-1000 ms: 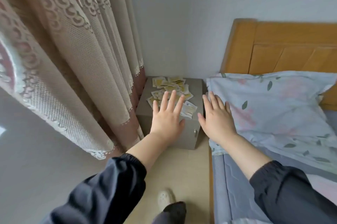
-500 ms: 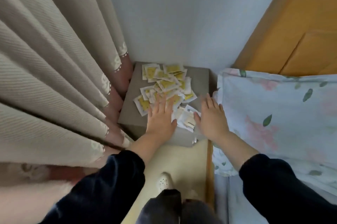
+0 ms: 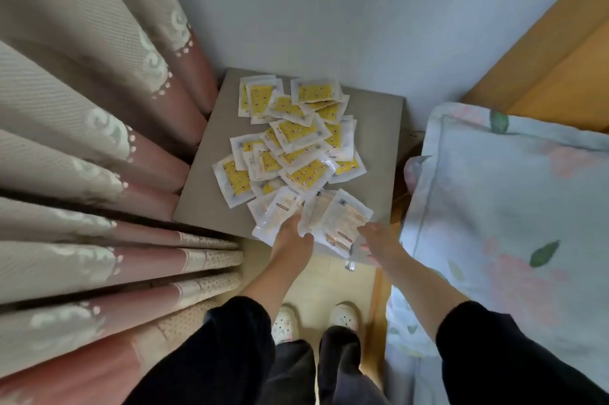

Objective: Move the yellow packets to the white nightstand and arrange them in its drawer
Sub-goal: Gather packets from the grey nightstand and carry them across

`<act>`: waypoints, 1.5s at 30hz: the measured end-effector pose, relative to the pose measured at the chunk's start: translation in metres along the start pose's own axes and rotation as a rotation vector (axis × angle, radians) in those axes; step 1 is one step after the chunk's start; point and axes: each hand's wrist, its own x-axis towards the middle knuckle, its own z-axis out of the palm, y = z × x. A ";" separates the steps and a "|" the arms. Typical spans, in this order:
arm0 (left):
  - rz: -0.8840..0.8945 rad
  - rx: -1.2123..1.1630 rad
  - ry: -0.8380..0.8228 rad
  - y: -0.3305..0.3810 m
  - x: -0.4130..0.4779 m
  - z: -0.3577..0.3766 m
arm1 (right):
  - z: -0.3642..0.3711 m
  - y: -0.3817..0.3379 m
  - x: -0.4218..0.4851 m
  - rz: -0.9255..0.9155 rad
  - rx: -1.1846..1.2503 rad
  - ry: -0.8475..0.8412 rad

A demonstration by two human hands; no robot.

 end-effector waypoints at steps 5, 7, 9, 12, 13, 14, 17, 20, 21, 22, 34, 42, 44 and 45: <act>-0.009 0.137 0.128 0.010 0.024 0.017 | 0.006 0.007 0.024 0.012 0.152 -0.030; -0.024 0.170 0.138 0.015 0.029 0.022 | 0.006 0.009 0.032 -0.069 0.010 -0.045; -0.060 0.148 0.117 0.018 0.036 0.027 | 0.008 0.014 0.037 -0.151 -0.201 -0.050; -0.124 0.048 0.076 0.019 0.039 0.031 | 0.010 0.022 0.045 -0.235 -0.427 -0.045; -0.121 0.062 0.074 0.019 0.037 0.031 | 0.009 0.024 0.046 -0.252 -0.489 -0.036; -0.100 0.089 0.087 0.018 0.034 0.032 | 0.009 0.027 0.049 -0.285 -0.561 -0.023; -0.002 0.144 0.179 0.008 0.021 0.035 | 0.008 0.031 0.050 -0.387 -0.770 0.011; 0.048 0.115 0.171 0.003 0.015 0.042 | 0.006 0.030 0.049 -0.442 -0.855 0.001; 0.043 0.078 0.152 0.004 0.016 0.044 | 0.004 0.029 0.048 -0.458 -0.860 -0.004; 0.031 0.035 0.139 0.006 0.019 0.045 | 0.003 0.028 0.048 -0.469 -0.860 -0.007; -0.001 -0.078 0.046 0.021 0.048 0.046 | -0.019 0.027 0.046 -0.516 -0.932 -0.083; 0.078 -0.069 0.079 0.028 0.048 0.058 | -0.033 0.018 0.038 -0.360 -0.309 -0.177; 0.156 0.015 0.103 0.027 0.044 0.057 | -0.042 0.012 0.038 -0.131 0.029 -0.132; 0.205 0.080 0.119 0.026 0.042 0.056 | -0.048 0.009 0.038 -0.025 0.178 -0.134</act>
